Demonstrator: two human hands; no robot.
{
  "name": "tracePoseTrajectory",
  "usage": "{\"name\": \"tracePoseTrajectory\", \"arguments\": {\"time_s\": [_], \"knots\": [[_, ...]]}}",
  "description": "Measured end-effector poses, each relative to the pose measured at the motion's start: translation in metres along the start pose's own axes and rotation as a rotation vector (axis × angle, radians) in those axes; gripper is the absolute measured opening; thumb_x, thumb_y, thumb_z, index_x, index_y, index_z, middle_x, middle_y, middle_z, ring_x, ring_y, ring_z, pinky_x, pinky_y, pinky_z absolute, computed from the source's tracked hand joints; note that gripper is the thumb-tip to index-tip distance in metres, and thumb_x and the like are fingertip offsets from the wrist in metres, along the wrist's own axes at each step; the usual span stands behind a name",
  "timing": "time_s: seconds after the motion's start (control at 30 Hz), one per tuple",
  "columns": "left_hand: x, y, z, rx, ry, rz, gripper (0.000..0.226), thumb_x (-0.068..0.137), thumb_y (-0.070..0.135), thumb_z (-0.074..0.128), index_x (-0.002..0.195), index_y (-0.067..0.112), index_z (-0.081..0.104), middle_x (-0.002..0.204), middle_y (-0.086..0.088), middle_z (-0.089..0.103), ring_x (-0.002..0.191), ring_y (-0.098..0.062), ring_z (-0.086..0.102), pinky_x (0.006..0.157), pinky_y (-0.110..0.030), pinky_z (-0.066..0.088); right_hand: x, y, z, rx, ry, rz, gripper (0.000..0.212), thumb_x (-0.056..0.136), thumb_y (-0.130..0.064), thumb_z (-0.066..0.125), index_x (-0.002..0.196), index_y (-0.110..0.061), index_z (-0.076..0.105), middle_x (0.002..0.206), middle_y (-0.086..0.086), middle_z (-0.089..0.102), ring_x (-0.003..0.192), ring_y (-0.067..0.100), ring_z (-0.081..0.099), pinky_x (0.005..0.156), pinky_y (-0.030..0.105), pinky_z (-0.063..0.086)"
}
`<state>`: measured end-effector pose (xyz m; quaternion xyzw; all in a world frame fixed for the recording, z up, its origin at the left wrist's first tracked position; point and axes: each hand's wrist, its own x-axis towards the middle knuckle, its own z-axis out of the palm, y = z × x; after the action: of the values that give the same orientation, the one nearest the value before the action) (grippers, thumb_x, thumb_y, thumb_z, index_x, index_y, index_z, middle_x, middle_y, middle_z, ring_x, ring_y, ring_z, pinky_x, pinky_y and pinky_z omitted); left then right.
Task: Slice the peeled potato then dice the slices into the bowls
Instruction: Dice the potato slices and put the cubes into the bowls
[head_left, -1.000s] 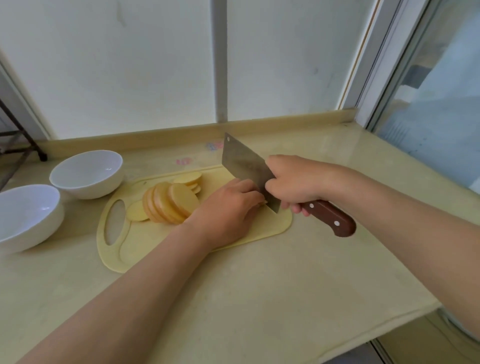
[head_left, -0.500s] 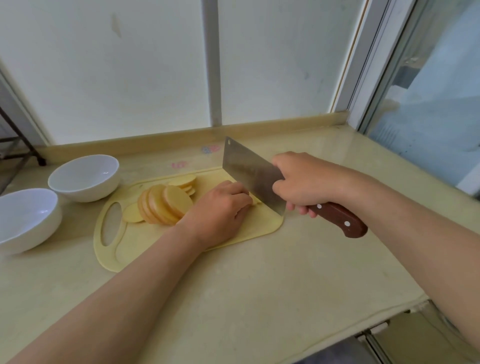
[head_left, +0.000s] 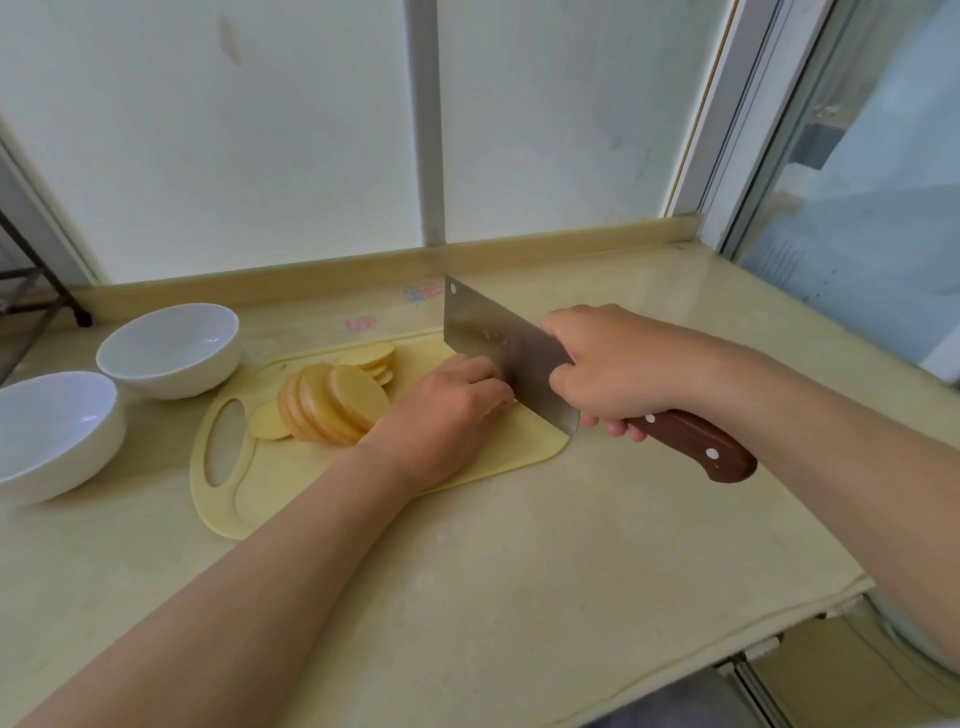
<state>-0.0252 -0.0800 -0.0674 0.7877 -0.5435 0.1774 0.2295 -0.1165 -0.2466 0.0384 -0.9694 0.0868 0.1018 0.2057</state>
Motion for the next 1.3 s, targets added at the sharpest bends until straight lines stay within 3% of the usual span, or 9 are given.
{"name": "tracePoseTrajectory", "arguments": {"time_s": [0.23,0.37,0.5,0.73,0.93,1.07,1.2,1.3], "knots": [[0.001,0.001,-0.001,-0.003,-0.015,-0.004,0.009,0.089,0.005,0.066,0.095,0.006,0.073,0.09,-0.009,0.066,0.079,-0.029,0.06,0.07,-0.037,0.053,-0.004,0.001,0.001,-0.043,-0.012,0.014,0.016,0.092,-0.008,0.042,0.108,-0.008,0.045,0.083,0.024,0.07,0.048,0.028,0.06,0.043,0.031,0.051],[0.0,0.002,-0.002,-0.009,-0.03,-0.028,0.021,0.092,0.014,0.054,0.091,0.009,0.074,0.088,-0.006,0.065,0.078,-0.026,0.058,0.069,-0.035,0.052,-0.008,-0.005,0.005,-0.1,-0.021,0.035,0.006,0.093,-0.01,0.041,0.099,-0.012,0.042,0.081,0.023,0.068,0.047,0.03,0.06,0.043,0.032,0.05],[-0.002,0.001,-0.001,-0.007,-0.057,-0.038,0.035,0.082,0.015,0.042,0.083,0.008,0.076,0.082,-0.006,0.063,0.072,-0.027,0.057,0.065,-0.035,0.051,-0.009,-0.014,0.008,-0.147,-0.055,0.055,0.006,0.096,-0.011,0.039,0.097,-0.016,0.039,0.086,0.022,0.066,0.051,0.03,0.061,0.044,0.031,0.05],[-0.001,0.0,-0.003,-0.004,-0.157,-0.035,0.048,0.075,0.018,0.035,0.095,0.01,0.077,0.086,-0.008,0.064,0.077,-0.03,0.059,0.067,-0.038,0.052,0.007,-0.022,0.017,-0.103,-0.064,0.057,0.014,0.097,-0.01,0.039,0.088,-0.019,0.035,0.075,0.019,0.063,0.036,0.02,0.052,0.039,0.025,0.045],[-0.002,0.003,-0.006,0.007,-0.149,-0.037,0.049,0.078,0.018,0.034,0.097,0.009,0.078,0.087,-0.008,0.065,0.076,-0.03,0.061,0.067,-0.035,0.054,0.02,-0.02,0.013,0.006,-0.058,0.067,0.009,0.092,-0.009,0.039,0.093,-0.018,0.041,0.084,0.023,0.071,0.05,0.03,0.059,0.051,0.037,0.055],[-0.004,0.007,-0.007,0.008,-0.133,-0.069,0.044,0.08,0.016,0.036,0.09,0.008,0.078,0.087,-0.008,0.065,0.077,-0.03,0.061,0.067,-0.036,0.055,0.011,-0.009,0.003,0.111,-0.013,0.056,0.032,0.092,-0.005,0.041,0.123,-0.004,0.048,0.078,0.021,0.074,0.051,0.027,0.062,0.047,0.032,0.056],[-0.002,0.005,-0.006,-0.004,-0.115,-0.104,0.037,0.081,0.015,0.038,0.088,0.005,0.073,0.093,-0.009,0.063,0.081,-0.03,0.058,0.072,-0.04,0.053,0.0,0.003,-0.01,0.251,0.084,0.051,0.027,0.092,-0.004,0.04,0.117,-0.011,0.047,0.062,0.015,0.071,0.055,0.026,0.062,0.043,0.03,0.051],[0.0,0.005,-0.005,-0.019,-0.079,-0.17,0.019,0.078,0.006,0.047,0.089,0.008,0.064,0.098,-0.007,0.059,0.086,-0.028,0.055,0.077,-0.041,0.049,-0.001,0.014,-0.012,0.264,0.106,0.08,0.036,0.092,-0.004,0.041,0.126,-0.011,0.049,0.073,0.022,0.073,0.053,0.027,0.06,0.045,0.032,0.052]]}}
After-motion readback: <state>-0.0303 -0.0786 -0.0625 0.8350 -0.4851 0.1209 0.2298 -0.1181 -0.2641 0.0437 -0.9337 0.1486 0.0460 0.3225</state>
